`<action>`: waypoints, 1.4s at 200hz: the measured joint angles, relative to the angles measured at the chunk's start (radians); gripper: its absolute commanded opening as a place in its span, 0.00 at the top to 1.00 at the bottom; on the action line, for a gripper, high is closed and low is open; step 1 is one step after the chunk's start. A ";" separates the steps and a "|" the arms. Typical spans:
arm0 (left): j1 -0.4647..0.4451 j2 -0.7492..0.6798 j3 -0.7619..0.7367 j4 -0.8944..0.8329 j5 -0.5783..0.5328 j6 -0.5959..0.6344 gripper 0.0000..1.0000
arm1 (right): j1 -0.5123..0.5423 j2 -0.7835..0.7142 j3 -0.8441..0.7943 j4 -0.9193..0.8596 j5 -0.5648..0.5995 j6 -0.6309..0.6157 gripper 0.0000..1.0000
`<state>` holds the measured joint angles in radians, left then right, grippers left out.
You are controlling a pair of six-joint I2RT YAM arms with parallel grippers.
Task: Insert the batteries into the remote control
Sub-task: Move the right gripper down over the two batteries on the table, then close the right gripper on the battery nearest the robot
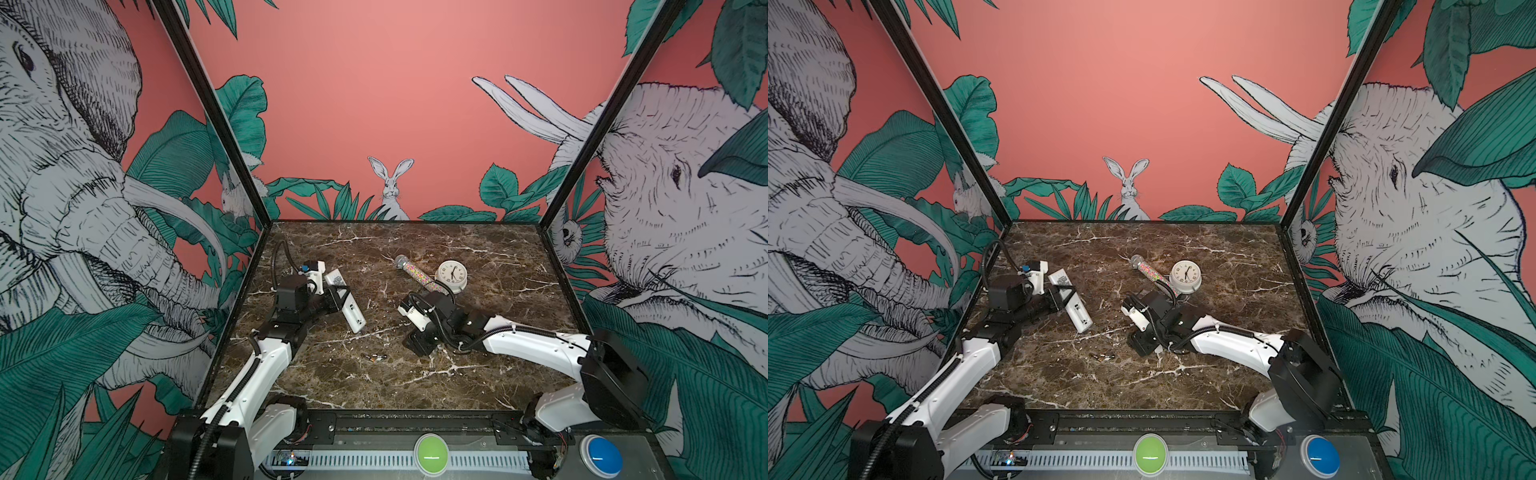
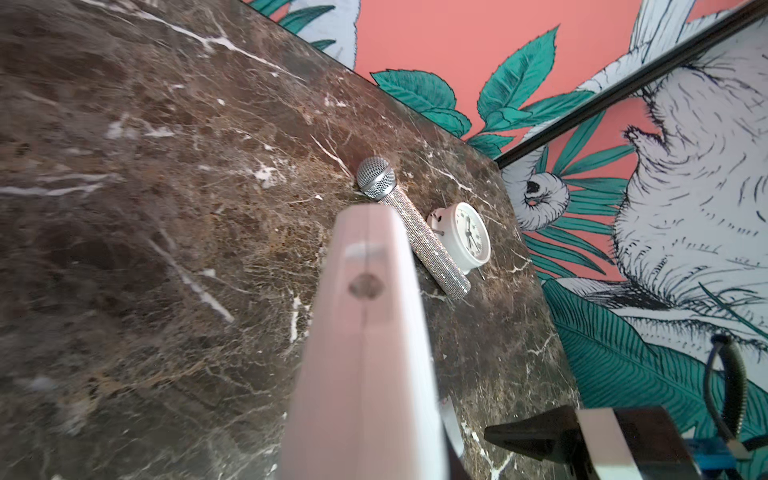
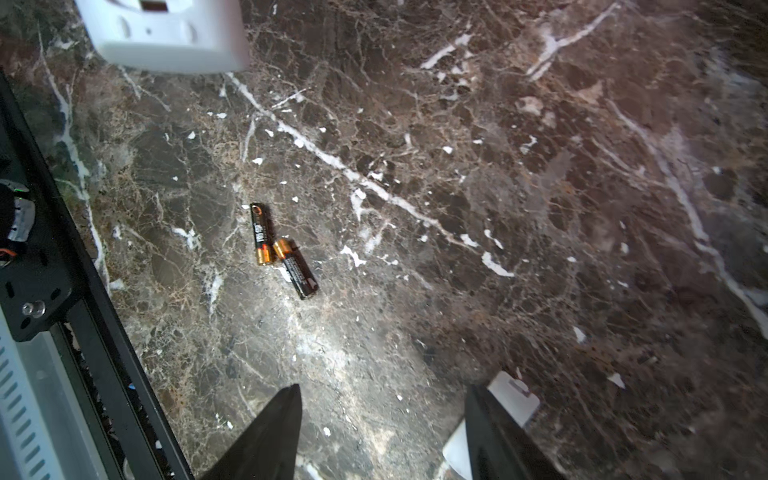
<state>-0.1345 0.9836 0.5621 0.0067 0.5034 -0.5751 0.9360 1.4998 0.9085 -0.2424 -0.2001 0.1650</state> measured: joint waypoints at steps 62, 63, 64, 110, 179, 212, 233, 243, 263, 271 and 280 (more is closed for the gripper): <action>0.069 -0.011 -0.041 -0.060 0.019 -0.001 1.00 | 0.074 0.190 0.108 0.032 -0.038 -0.065 0.38; 0.071 -0.011 -0.041 -0.060 0.019 -0.001 1.00 | 0.075 0.192 0.109 0.033 -0.039 -0.065 0.38; 0.072 -0.011 -0.041 -0.061 0.020 -0.001 1.00 | 0.076 0.193 0.110 0.034 -0.040 -0.065 0.38; 0.117 -0.010 -0.046 -0.063 0.039 -0.001 1.00 | 0.095 0.285 0.193 0.035 -0.047 -0.129 0.41; 0.131 -0.020 -0.060 -0.063 0.060 0.000 1.00 | 0.101 0.362 0.266 0.010 -0.047 -0.172 0.47; 0.135 -0.023 -0.060 -0.063 0.063 0.000 1.00 | 0.109 0.376 0.267 -0.010 -0.048 -0.185 0.51; 0.137 -0.023 -0.060 -0.063 0.063 0.000 1.00 | 0.116 0.389 0.268 -0.017 -0.048 -0.196 0.53; 0.137 -0.023 -0.060 -0.063 0.064 0.000 1.00 | 0.117 0.395 0.268 -0.019 -0.047 -0.198 0.53; 0.137 -0.026 -0.060 -0.063 0.065 0.000 1.00 | 0.119 0.408 0.268 -0.028 -0.047 -0.201 0.54; 0.137 -0.029 -0.060 -0.063 0.065 0.000 1.00 | 0.119 0.411 0.268 -0.028 -0.047 -0.203 0.55; 0.137 -0.031 -0.060 -0.062 0.065 0.000 1.00 | 0.119 0.412 0.268 -0.028 -0.047 -0.203 0.56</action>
<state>0.0029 0.9527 0.5018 -0.0555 0.5682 -0.5755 1.0554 1.9121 1.1763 -0.2703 -0.2466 -0.0383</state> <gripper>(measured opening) 0.213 0.449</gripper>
